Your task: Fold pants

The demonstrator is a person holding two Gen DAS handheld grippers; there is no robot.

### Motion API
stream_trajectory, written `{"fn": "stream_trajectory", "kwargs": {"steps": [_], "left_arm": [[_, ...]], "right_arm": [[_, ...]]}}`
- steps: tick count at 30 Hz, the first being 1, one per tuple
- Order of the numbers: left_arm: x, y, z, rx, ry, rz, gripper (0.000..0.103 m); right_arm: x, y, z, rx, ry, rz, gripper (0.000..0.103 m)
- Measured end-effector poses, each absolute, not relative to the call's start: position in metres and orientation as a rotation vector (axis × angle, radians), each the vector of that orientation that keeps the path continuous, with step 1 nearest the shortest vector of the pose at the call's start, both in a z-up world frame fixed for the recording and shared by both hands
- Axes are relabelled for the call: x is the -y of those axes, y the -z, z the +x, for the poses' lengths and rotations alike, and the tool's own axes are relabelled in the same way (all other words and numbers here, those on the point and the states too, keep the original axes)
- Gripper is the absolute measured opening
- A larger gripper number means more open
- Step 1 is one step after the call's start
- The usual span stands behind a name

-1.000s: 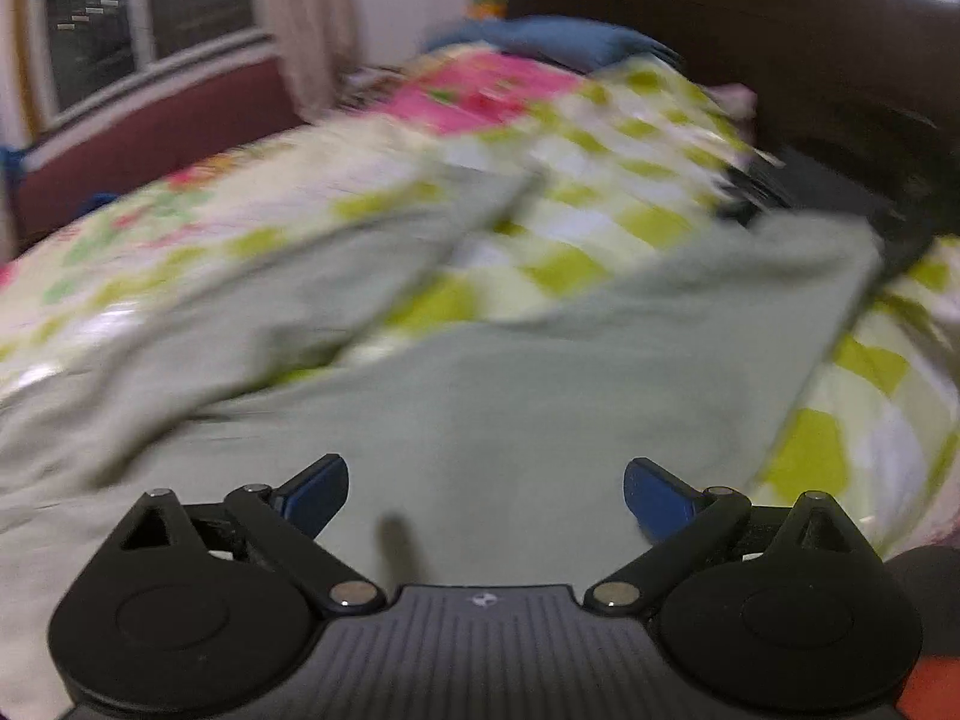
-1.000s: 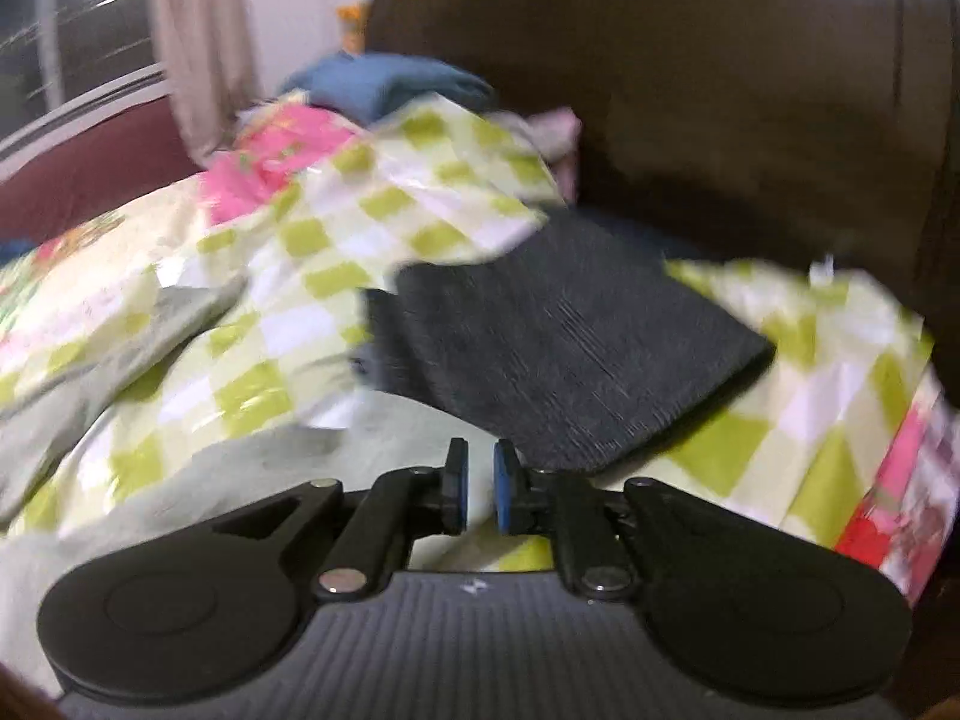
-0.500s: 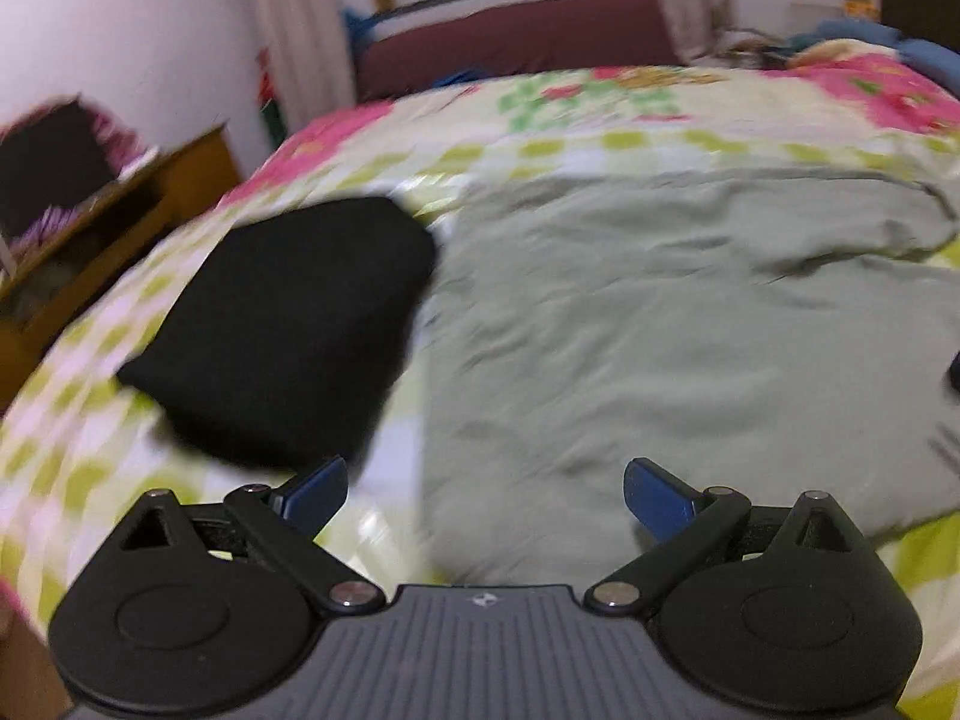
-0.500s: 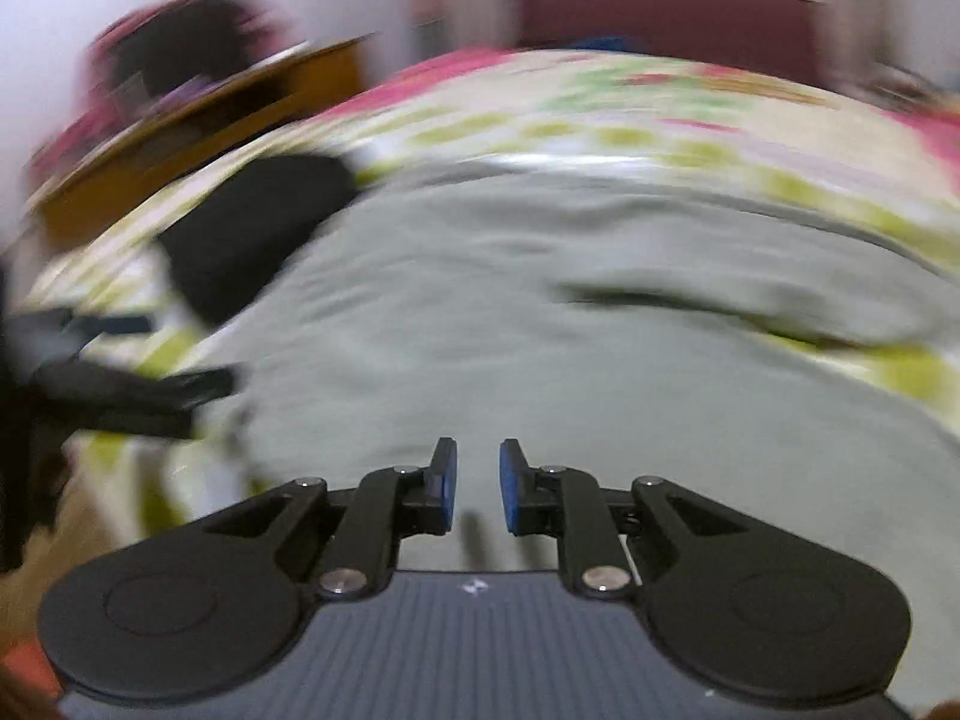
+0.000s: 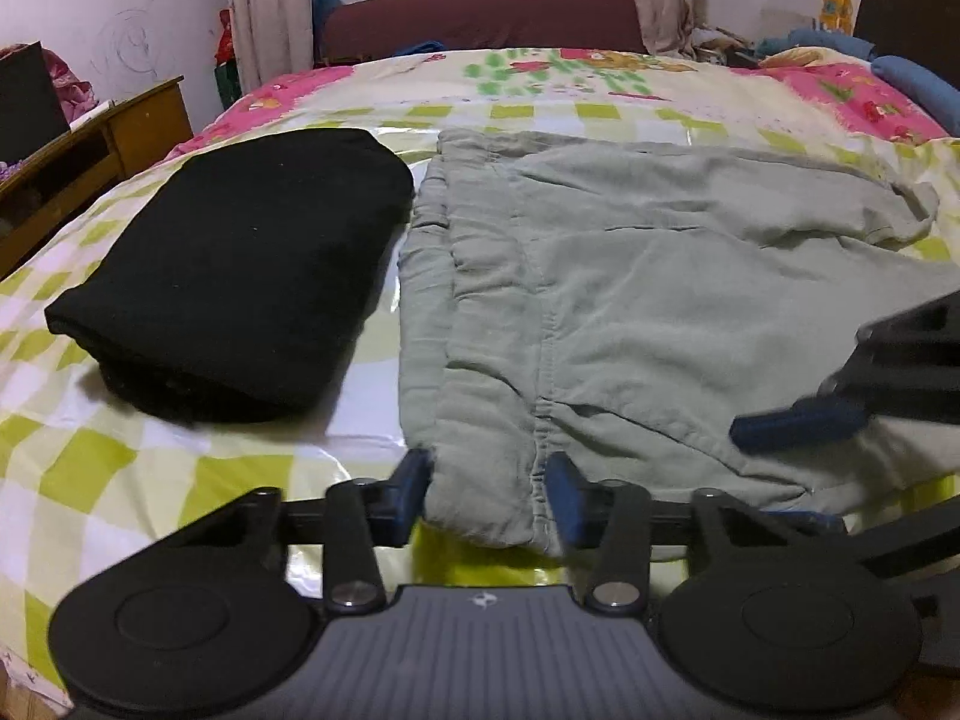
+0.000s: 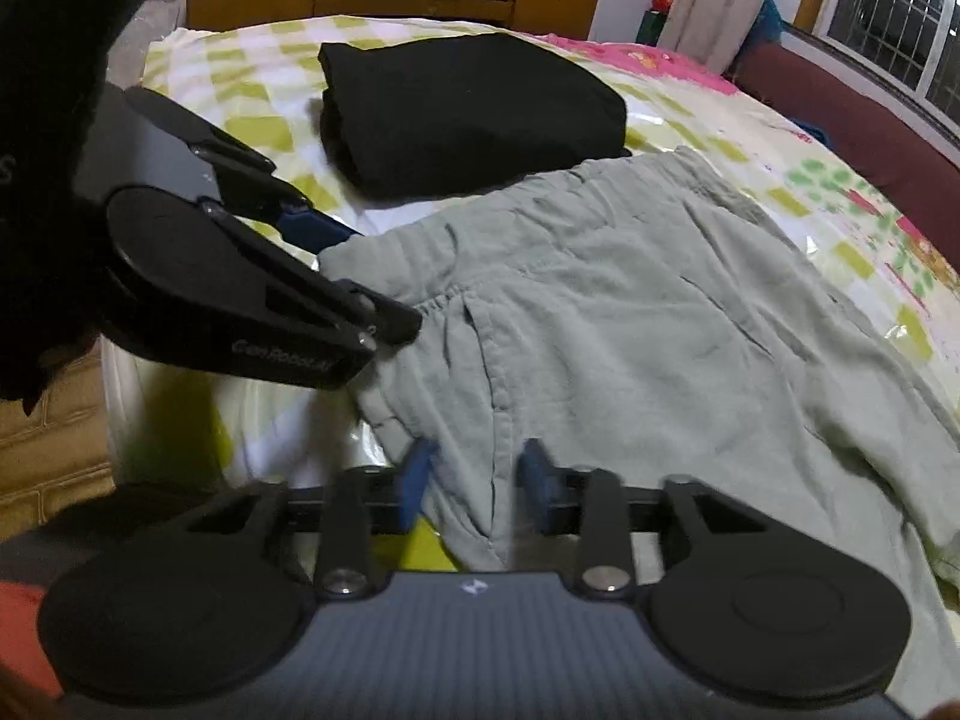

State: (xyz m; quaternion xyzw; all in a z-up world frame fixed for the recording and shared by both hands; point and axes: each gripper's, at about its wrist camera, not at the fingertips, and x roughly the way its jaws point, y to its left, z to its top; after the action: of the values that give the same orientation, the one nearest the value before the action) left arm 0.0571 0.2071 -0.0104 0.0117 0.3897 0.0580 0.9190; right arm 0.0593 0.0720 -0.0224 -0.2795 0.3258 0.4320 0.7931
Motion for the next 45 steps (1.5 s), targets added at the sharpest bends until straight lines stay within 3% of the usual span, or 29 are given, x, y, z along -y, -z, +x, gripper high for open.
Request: {"fn": "stream_trajectory", "kwargs": {"steps": [3,7,9,13,17,20,26,35,42,45], "left_arm": [[-0.211,0.009,0.052,-0.793,-0.118,0.012,0.046],[-0.217,0.005,0.048,-0.798,-0.159,0.033,0.044],[-0.222,0.005,0.047,-0.810,-0.177,0.032,0.045],[-0.222,-0.006,0.043,-0.802,-0.187,0.043,0.049],[-0.218,-0.025,0.048,-0.772,-0.195,0.135,0.051],[-0.221,-0.046,0.059,-0.734,-0.183,0.172,0.051],[-0.217,-0.070,0.146,-0.646,-0.041,0.254,0.075],[-0.235,-0.030,0.318,-0.750,0.013,0.237,0.075],[-0.250,0.008,0.352,-0.843,0.006,0.175,0.077],[-0.253,0.006,0.353,-0.842,-0.008,0.145,0.072]], "right_arm": [[-0.078,0.021,0.056,-0.702,-0.928,-0.593,0.013],[-0.089,0.022,0.056,-0.730,-0.964,-0.545,0.013],[-0.090,0.018,0.058,-0.751,-0.986,-0.511,0.019],[-0.065,-0.006,0.071,-0.770,-1.013,-0.412,0.019],[-0.019,-0.040,0.099,-0.728,-1.001,-0.360,0.032],[0.016,-0.055,0.141,-0.697,-0.927,-0.382,0.033],[0.052,-0.052,0.254,-0.722,-0.768,-0.421,0.033],[0.051,-0.004,0.381,-0.798,-0.696,-0.517,0.037],[0.053,0.017,0.404,-0.831,-0.742,-0.503,0.039],[0.054,0.012,0.406,-0.820,-0.736,-0.524,0.040]]}}
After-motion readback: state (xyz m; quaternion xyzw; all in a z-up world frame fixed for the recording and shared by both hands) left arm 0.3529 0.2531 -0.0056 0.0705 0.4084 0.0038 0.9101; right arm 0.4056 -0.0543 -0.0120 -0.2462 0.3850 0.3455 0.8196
